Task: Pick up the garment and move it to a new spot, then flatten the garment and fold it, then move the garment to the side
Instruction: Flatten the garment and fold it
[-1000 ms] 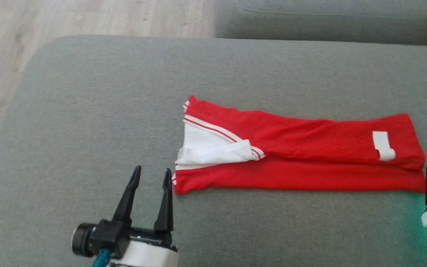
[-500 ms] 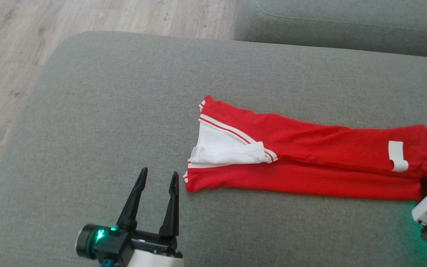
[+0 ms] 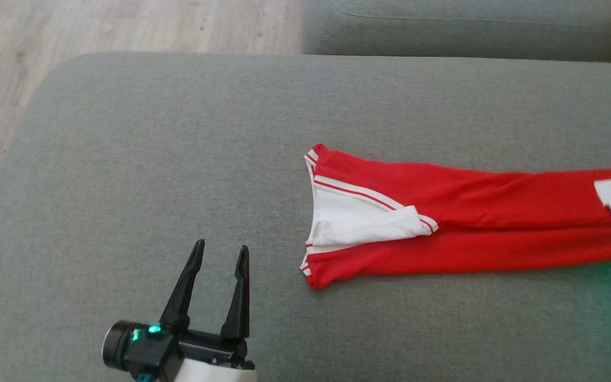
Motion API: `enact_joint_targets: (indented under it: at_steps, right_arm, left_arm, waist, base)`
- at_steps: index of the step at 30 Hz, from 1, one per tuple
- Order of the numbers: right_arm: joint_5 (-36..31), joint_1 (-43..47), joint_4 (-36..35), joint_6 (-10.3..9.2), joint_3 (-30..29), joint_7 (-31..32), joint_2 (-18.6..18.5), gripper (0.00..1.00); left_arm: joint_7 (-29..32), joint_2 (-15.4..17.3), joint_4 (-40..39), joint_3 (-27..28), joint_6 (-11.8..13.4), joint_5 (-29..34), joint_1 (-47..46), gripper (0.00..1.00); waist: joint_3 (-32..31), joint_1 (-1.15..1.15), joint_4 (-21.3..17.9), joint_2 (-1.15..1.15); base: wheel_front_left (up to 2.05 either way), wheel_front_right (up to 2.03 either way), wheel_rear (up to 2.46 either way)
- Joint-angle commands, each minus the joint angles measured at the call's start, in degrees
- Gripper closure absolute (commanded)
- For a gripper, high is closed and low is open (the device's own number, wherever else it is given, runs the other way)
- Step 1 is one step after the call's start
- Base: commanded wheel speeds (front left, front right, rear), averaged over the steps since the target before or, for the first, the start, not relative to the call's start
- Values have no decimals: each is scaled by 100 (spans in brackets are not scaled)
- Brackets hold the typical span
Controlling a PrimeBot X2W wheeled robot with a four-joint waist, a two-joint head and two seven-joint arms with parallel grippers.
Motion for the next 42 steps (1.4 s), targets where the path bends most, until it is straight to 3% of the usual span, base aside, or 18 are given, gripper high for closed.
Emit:
enact_joint_targets:
  at_steps: [1, 3, 5, 9, 15, 24, 35, 36, 37, 42]
  right_arm:
    - [115, -18, -361, 37, 147, -32, -244, 100]
    - [363, -6, -807, 37, 291, 10, -296, 100]
    - [787, 59, -1721, 37, 618, 95, -273, 100]
    - [945, 165, -2939, 37, 1081, 180, -175, 100]
    - [798, 102, -3893, 37, 1856, 414, 355, 100]
    - [712, -5, -3903, 37, 3032, 507, 1100, 100]
    - [639, -173, -2645, 37, 4249, 219, 1746, 100]
    - [621, -189, -2507, 37, 4289, 135, 1792, 15]
    - [593, -207, -2400, 37, 4314, 9, 1837, 0]
    - [761, -192, -2359, 37, 4380, -953, 1986, 0]
  left_arm:
    - [-53, -62, -170, 240, -37, 93, -88, 0]
    - [-53, -91, -146, 282, -94, 126, -87, 0]
    - [-53, -129, -107, 335, -162, 167, -81, 0]
    - [-53, -168, -53, 375, -239, 201, -62, 0]
    - [-53, -202, 40, 394, -368, 223, -81, 0]
    - [-53, -224, 150, 398, -446, 236, -53, 0]
    - [-53, -232, 156, 403, -433, 184, -116, 0]
    - [-53, -232, 153, 398, -422, 172, -125, 0]
    - [-53, -232, 152, 388, -412, 163, -133, 0]
    - [-53, -233, 103, 399, -312, 133, -127, 0]
  waist:
    - [15, 0, -60, 0]
    - [18, 0, -100, 0]
    - [-2, 0, -143, 0]
    - [-43, 0, -134, 0]
    - [-98, 0, 102, 0]
    - [-92, 0, 486, 0]
    - [-16, 0, 619, 0]
    - [-15, 0, 614, 0]
    - [-15, 0, 611, 0]
    - [-94, 0, 532, 0]
  base:
    - [0, 0, 0]
    - [0, 0, 0]
    - [0, 0, 0]
    - [0, 0, 0]
    - [0, 0, 0]
    - [0, 0, 0]
    - [0, 0, 0]
    - [0, 0, 0]
    - [0, 0, 0]
    - [0, 0, 0]
